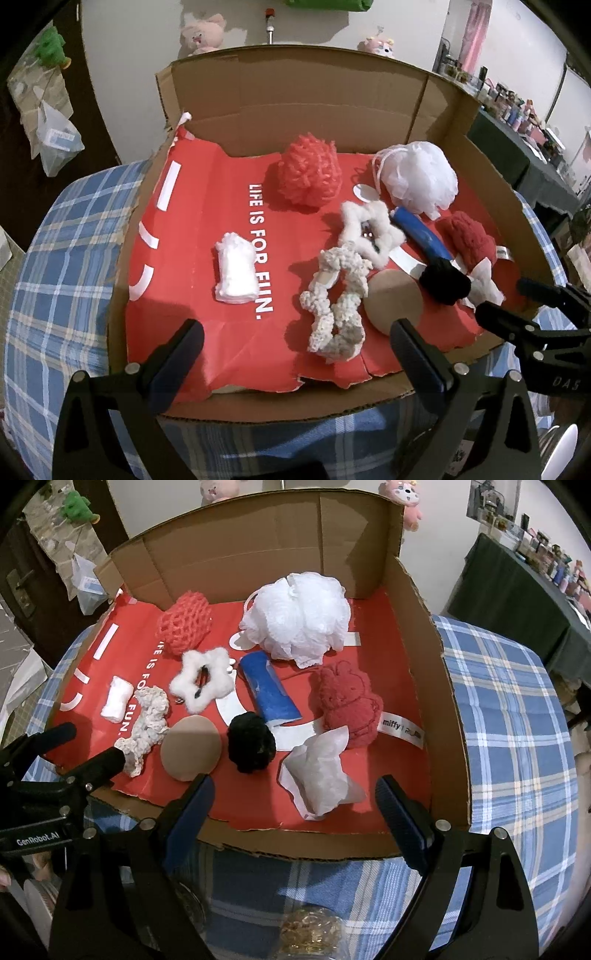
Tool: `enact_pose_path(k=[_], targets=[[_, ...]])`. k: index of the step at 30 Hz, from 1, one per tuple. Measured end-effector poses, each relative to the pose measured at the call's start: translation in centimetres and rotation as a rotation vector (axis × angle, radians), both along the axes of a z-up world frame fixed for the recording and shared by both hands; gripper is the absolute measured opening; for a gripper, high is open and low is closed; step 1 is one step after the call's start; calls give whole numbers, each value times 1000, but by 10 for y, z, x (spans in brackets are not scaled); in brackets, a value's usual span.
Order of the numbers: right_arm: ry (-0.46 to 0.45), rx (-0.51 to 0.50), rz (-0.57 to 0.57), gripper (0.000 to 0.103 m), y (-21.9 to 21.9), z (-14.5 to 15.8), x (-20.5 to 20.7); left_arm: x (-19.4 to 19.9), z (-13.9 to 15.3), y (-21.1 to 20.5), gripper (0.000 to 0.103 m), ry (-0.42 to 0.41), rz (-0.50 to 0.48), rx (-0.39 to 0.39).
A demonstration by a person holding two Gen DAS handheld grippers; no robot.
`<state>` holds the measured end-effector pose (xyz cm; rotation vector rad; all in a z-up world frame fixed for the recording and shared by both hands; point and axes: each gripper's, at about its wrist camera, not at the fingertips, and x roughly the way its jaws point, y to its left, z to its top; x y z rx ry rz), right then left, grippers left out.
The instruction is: Organize soft objects
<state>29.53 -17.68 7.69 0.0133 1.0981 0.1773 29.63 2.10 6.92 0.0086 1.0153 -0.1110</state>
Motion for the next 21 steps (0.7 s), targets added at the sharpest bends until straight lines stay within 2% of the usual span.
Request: enact_pose_path(k=[21], targets=[[4, 10, -1, 89, -2, 1, 0, 0, -1, 3, 102, 11, 2, -19]])
